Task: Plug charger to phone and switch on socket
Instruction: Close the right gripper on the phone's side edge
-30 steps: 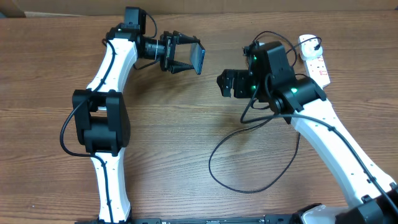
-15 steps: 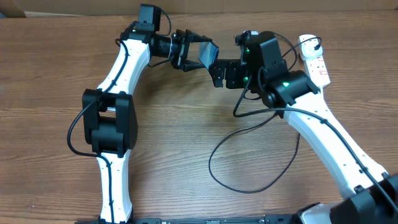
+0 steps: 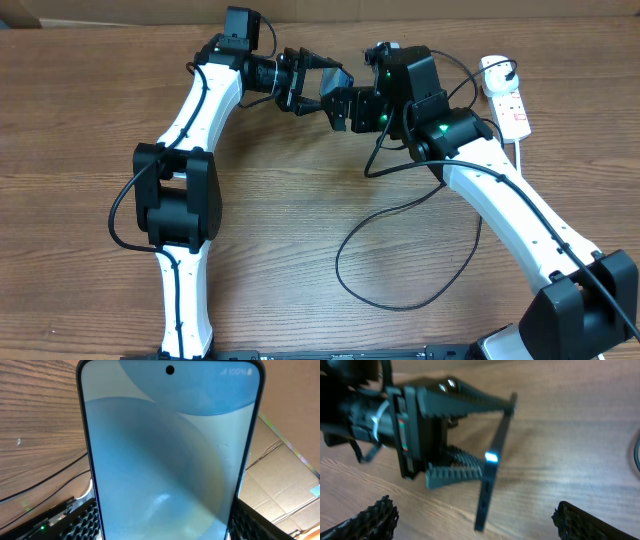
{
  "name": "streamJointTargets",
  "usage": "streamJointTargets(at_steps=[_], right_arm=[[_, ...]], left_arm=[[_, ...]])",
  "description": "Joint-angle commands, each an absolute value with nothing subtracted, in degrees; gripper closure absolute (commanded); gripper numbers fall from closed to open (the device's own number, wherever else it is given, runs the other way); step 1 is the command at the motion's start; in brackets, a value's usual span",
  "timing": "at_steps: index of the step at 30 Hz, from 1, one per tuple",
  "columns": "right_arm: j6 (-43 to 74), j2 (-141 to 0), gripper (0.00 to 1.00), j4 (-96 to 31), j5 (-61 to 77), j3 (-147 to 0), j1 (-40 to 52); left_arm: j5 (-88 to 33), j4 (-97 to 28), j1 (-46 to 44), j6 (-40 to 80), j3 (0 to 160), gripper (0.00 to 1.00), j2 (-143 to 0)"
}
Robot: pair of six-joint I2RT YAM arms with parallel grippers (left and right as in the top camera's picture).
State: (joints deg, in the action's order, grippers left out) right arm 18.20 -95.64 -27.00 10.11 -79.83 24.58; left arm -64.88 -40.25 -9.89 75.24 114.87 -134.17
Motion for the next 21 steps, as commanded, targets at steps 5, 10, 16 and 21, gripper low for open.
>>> streamJointTargets(at_steps=[5,10,16,21], right_arm=[[18.3,-98.5,0.0,-24.1,10.3,-81.4,24.8],[22.3,-99.1,0.0,-23.1,10.3,-81.4,24.8],[22.3,-99.1,0.0,-22.0,5.4,-81.4,24.8],[22.5,-99.1,0.0,-22.4,5.4,-81.4,24.8]], left_arm=[[-67.1,-40.0,-10.4,74.5,116.6,0.37,-134.3],[-67.0,-40.0,-10.7,74.3,116.6,0.37,-134.3],[-67.1,-40.0,-11.1,73.7,116.6,0.37,-134.3],[-65.3,-40.0,-11.7,72.1,116.6,0.37,-134.3]])
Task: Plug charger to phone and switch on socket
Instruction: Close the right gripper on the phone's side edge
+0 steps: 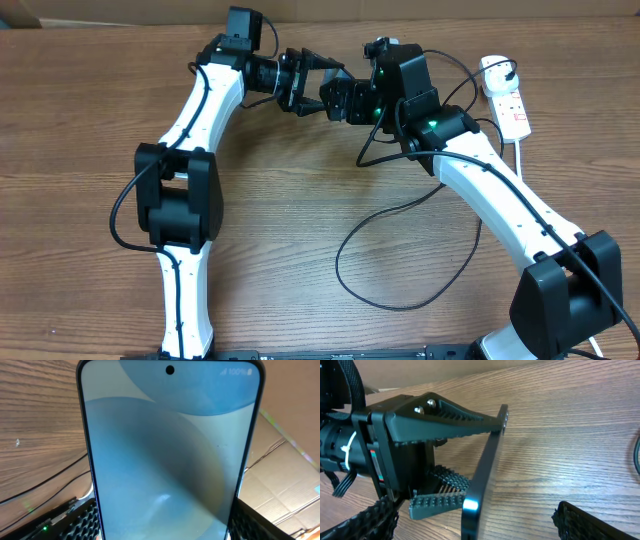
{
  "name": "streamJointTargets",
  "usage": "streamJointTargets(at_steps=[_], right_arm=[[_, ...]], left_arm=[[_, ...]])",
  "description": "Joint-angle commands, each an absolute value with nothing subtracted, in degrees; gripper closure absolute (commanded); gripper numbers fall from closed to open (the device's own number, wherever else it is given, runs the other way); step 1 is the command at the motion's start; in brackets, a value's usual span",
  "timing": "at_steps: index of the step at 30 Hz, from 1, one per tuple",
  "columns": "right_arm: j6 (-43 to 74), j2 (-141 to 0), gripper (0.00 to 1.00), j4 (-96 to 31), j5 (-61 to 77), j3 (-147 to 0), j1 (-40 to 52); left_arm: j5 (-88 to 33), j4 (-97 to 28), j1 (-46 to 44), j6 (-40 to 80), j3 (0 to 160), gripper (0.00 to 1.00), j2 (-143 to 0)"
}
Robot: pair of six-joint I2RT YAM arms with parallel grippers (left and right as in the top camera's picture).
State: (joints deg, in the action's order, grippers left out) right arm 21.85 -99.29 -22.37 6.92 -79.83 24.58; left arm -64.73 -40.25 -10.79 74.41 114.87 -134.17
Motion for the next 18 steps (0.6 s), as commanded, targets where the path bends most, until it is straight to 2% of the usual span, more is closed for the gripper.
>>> streamJointTargets(at_steps=[1,6,12,18], right_arm=[[22.6,-99.1,0.0,-22.7,5.4,-81.4,24.8],[22.6,-99.1,0.0,-23.9,5.4,-81.4,24.8],[22.8,-99.2,0.21,-25.0,5.1,-81.4,24.8],[26.6,-99.2,0.26,-26.5,0.4,-81.4,24.8]], left_arm=[[-64.9,-40.0,-11.9,72.0,116.6,0.37,-134.3],[-61.8,-40.0,-12.8,72.0,116.6,0.37,-134.3],[-58.4,-40.0,-12.9,72.0,116.6,0.37,-134.3],[-58.1,-39.9,-12.9,72.0,116.6,0.37,-134.3]])
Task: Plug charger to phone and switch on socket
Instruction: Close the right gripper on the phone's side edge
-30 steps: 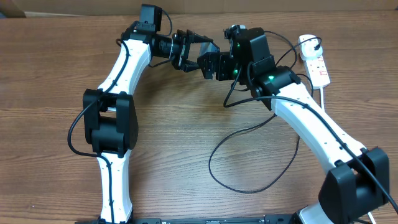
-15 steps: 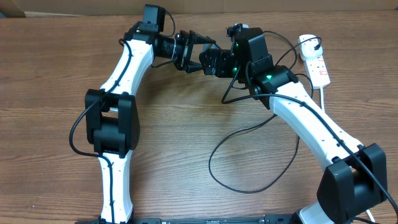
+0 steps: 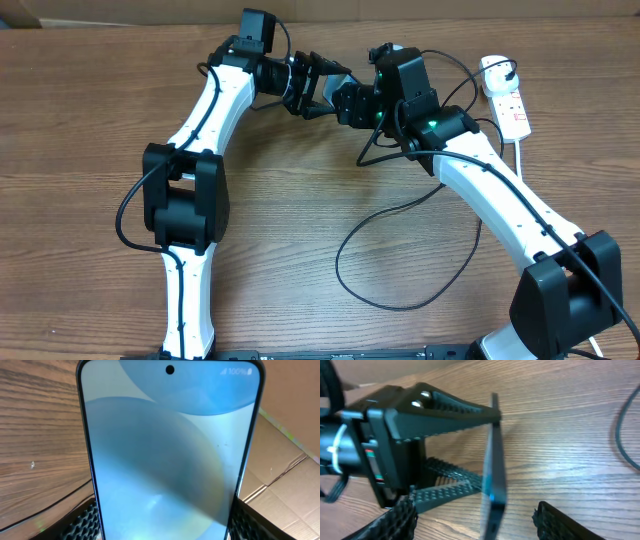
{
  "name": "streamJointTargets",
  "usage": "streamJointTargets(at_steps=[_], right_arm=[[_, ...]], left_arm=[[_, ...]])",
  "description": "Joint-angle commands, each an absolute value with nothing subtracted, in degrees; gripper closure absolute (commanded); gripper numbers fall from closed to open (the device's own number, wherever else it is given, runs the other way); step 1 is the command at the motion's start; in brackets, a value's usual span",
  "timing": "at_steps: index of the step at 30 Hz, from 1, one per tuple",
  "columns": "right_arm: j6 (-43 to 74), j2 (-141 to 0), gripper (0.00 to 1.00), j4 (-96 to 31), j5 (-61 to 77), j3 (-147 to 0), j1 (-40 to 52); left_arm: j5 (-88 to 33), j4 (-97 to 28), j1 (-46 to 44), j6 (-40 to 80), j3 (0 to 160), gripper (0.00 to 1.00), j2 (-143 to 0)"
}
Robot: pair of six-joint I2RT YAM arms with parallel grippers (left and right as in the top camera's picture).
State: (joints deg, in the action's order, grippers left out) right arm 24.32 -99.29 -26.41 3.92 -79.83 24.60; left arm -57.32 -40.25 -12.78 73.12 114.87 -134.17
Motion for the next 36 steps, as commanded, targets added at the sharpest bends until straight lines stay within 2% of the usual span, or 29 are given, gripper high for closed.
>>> streamJointTargets(at_steps=[1,20,25,36], right_arm=[[26.6,-99.2,0.26,-26.5,0.4,-81.4,24.8],[28.5,-102.1,0.29,-25.3,1.5,-81.4,24.8],[28.5,-102.1,0.37,-24.5,0.6,-81.4,24.8],[28.5,-102.2,0.42,-24.3,0.5,-81.4,24.8]], left_arm=[[-58.1,-39.9,-12.9,72.0,116.6,0.37,-134.3],[-57.8,-40.0,-13.0,72.1,116.6,0.37,-134.3],[-57.1,-40.0,-13.0,72.2,116.6,0.37,-134.3],[-56.5,-40.0,-14.3,72.5,116.6,0.37,-134.3]])
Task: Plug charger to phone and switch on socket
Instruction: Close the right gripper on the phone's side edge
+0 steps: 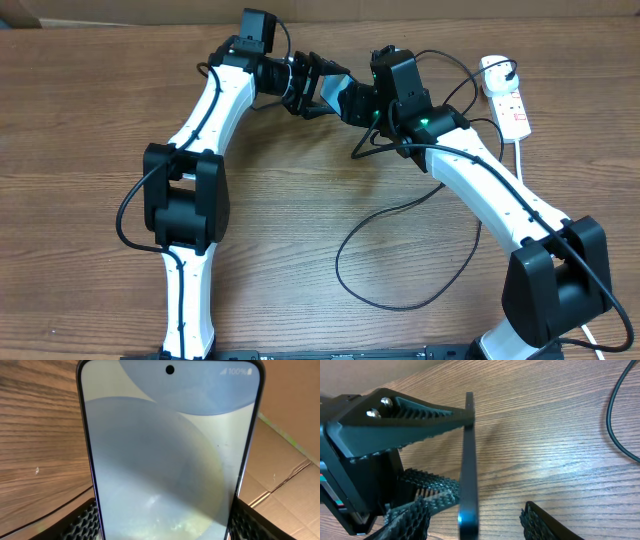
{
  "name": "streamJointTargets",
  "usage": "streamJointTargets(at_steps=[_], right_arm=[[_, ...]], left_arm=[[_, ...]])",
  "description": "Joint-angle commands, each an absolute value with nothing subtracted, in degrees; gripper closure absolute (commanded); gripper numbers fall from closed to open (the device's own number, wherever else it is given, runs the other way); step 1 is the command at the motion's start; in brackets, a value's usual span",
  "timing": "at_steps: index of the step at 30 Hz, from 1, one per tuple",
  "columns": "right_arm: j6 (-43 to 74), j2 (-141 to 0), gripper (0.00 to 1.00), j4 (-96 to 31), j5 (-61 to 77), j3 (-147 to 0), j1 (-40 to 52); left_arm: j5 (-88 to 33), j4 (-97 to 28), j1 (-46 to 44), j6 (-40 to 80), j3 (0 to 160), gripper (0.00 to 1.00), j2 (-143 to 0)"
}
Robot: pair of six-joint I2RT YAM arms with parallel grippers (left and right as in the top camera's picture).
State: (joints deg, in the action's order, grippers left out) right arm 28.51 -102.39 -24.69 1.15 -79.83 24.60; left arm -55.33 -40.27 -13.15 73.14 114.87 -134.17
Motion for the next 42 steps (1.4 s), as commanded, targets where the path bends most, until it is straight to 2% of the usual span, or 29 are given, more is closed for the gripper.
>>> streamJointTargets(at_steps=[1,6,9,11,26,29,32,42], right_arm=[[28.5,-102.2,0.42,-24.3,0.5,-81.4,24.8],[28.6,-102.3,0.44,-24.3,0.7,-81.4,24.8],[28.6,-102.3,0.51,-24.3,0.7,-81.4,24.8],[28.8,-102.3,0.52,-24.4,0.7,-81.4,24.8],[28.8,-102.7,0.52,-25.3,0.4,-81.4,24.8],[28.7,-102.7,0.53,-25.4,0.0,-81.4,24.8],[28.7,-102.7,0.59,-25.4,0.0,-81.4,24.8],[28.7,-102.8,0.59,-26.0,0.0,-81.4,24.8]], left_arm=[[-56.4,-40.0,-14.4,72.8,116.6,0.37,-134.3],[-56.4,-40.0,-14.7,72.9,116.6,0.37,-134.3],[-56.4,-40.0,-14.7,73.4,116.6,0.37,-134.3],[-56.4,-40.0,-14.7,73.8,116.6,0.37,-134.3],[-57.0,-40.0,-14.7,74.3,116.6,0.37,-134.3],[-57.0,-40.0,-14.7,74.3,116.6,0.37,-134.3],[-57.0,-40.0,-14.7,74.3,116.6,0.37,-134.3],[-57.0,-40.0,-14.7,74.3,116.6,0.36,-134.3]])
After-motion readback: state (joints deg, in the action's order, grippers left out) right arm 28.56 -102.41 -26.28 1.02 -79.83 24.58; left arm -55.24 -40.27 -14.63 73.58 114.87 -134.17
